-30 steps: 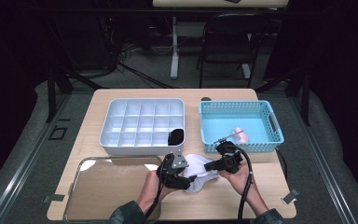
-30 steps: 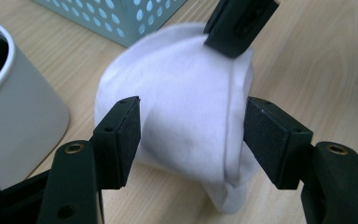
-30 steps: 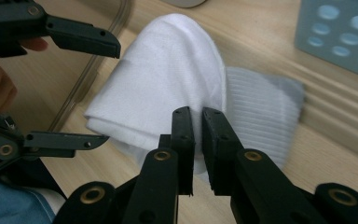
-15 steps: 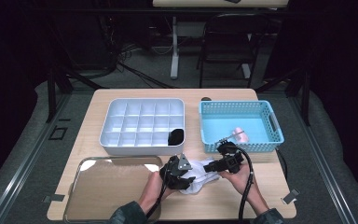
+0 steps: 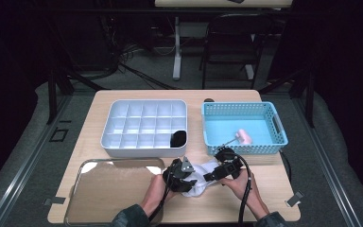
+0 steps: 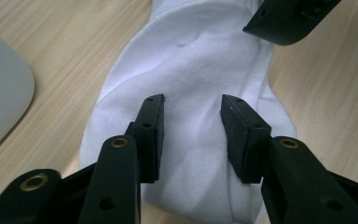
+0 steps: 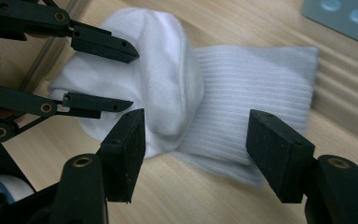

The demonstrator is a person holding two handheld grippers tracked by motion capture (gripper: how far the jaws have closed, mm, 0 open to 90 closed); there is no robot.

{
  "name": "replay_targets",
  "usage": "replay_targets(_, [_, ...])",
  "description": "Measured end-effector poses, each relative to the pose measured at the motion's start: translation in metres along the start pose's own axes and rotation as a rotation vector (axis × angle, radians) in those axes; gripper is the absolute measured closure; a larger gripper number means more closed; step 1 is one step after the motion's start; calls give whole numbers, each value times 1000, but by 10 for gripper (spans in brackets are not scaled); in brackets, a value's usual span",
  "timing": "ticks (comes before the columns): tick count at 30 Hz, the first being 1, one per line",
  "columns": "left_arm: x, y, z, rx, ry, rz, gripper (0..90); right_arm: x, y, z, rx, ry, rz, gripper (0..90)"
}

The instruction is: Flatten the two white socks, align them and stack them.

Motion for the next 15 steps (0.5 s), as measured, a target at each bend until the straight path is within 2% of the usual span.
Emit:
replay_targets(5, [2, -1, -2, -10, 6, 3, 695, 10, -1, 1, -5, -48, -50, 422])
replay_targets(11, [3, -1, -1, -10, 2, 6, 792, 16, -2, 2, -8, -60, -69, 521])
replay_targets(12, [3, -1, -1, -11, 1, 6, 810, 16, -2, 1, -2, -50, -68, 535])
replay_targets(14, [3, 0, -2, -24, -7, 16, 836, 17, -2, 1, -1, -40, -64, 557])
replay_targets(15, [3, -1, -3, -29, -8, 17, 846, 17, -2, 2, -2, -50, -69, 569])
Point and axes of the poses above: each handheld gripper's, and its own axes: x roughly forward along the jaws, y roughly out of its top, z roughly to its right, the point moved 9 cm from there along x, roughly forward along the jaws, and after that the axes turned 15 degrees about -z, right-handed, at the moved point
